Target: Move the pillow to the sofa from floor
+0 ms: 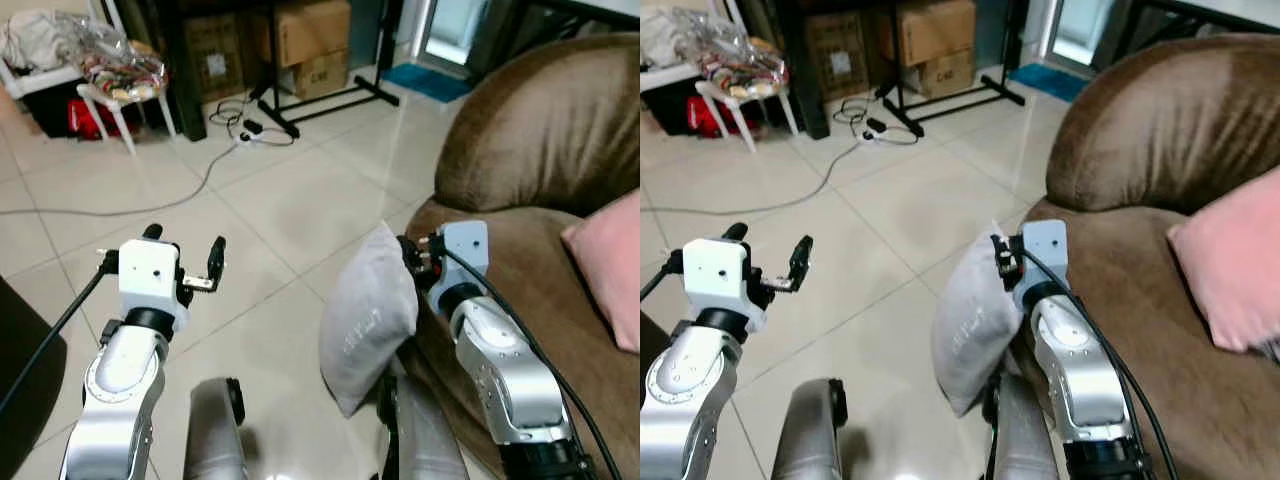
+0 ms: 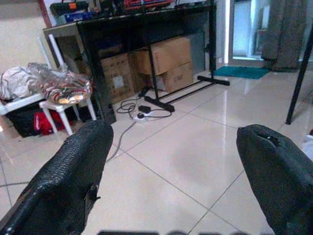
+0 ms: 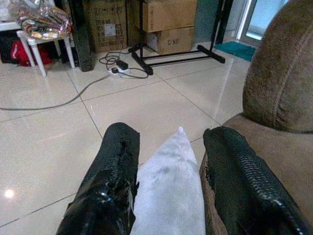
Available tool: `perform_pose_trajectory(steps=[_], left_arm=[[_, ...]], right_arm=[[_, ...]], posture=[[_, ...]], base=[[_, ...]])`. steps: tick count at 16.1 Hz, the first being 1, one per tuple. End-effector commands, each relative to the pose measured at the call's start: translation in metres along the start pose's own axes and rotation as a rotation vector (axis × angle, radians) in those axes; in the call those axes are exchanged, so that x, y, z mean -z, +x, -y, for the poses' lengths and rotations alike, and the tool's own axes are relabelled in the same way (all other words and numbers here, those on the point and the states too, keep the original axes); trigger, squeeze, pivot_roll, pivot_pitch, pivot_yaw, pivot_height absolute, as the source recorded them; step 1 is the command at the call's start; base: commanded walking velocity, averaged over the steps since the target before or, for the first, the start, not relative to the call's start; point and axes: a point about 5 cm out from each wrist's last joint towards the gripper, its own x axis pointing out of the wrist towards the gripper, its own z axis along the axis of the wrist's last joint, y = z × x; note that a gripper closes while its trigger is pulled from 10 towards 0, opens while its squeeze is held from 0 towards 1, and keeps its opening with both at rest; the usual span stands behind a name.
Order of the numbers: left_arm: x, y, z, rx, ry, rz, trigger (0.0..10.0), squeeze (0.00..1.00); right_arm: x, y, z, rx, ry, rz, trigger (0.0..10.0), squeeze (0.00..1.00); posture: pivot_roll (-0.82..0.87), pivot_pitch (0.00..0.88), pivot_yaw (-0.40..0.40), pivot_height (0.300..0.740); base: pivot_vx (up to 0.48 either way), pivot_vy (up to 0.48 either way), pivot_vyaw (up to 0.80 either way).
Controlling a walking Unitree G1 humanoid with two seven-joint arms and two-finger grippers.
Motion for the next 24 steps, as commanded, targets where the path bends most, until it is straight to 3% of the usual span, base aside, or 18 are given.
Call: perform_pose_trajectory(steps=[1,4,9,13,14,15,21,22,23,24], left_arm=[[-0.002,0.000,0.000,-0.003,0.012,0.006,10.0,0.27],[0.000,0.000,0.001,-0.007,0.018,0.000,10.0,0.26],[0.001,-0.003,0.002,-0.002,0.016,-0.012,10.0,0.26],[0.003,-0.003,0.003,0.022,0.032,-0.021,10.0,0.26],[0.003,-0.004,0.003,0.040,0.042,-0.025,10.0,0.26],[0.003,-0.004,0.004,0.047,0.045,-0.026,10.0,0.26],[0.006,-0.005,0.008,0.165,0.095,-0.054,10.0,0.27],[0.017,-0.010,0.009,0.258,0.097,-0.109,10.0,0.27],[0.020,-0.012,0.009,0.297,0.096,-0.127,10.0,0.27],[0.022,-0.015,0.010,0.364,0.092,-0.146,10.0,0.28]], right_arm=[[-0.002,0.002,-0.005,-0.041,-0.034,-0.012,10.0,0.00],[0.002,0.001,-0.012,-0.106,-0.069,-0.035,10.0,0.00],[-0.001,0.008,-0.008,-0.151,-0.070,-0.026,10.0,0.00],[0.003,0.015,0.004,-0.063,-0.050,-0.047,10.0,0.00],[0.006,0.018,0.009,-0.030,0.015,-0.055,10.0,0.00],[0.006,0.020,0.010,-0.032,0.015,-0.054,10.0,0.00],[0.020,0.050,0.015,0.003,0.044,-0.118,10.0,0.00],[0.025,0.056,0.013,0.016,0.134,-0.121,10.0,0.89],[0.027,0.059,0.014,0.035,0.154,-0.121,10.0,1.00],[0.031,0.062,0.018,0.073,0.152,-0.129,10.0,1.00]], posture=[[-0.04,0.000,-0.026,0.491],[-0.04,0.000,-0.030,0.491],[-0.03,0.000,-0.036,0.491],[-0.03,0.000,-0.032,0.491],[-0.03,0.000,-0.033,0.481],[-0.03,0.000,-0.033,0.476],[-0.01,0.000,-0.026,0.426],[0.00,0.000,-0.025,0.426],[0.00,0.000,-0.022,0.426],[0.00,0.000,-0.018,0.426]], base=[[0.000,0.000,0.00],[0.000,0.000,0.53],[0.000,0.000,0.00],[0.000,0.000,0.00],[0.000,0.000,0.00],[0.000,0.000,0.00],[0.000,0.000,0.00],[0.000,0.000,0.00],[0.000,0.000,0.00],[0.000,0.000,0.00]])
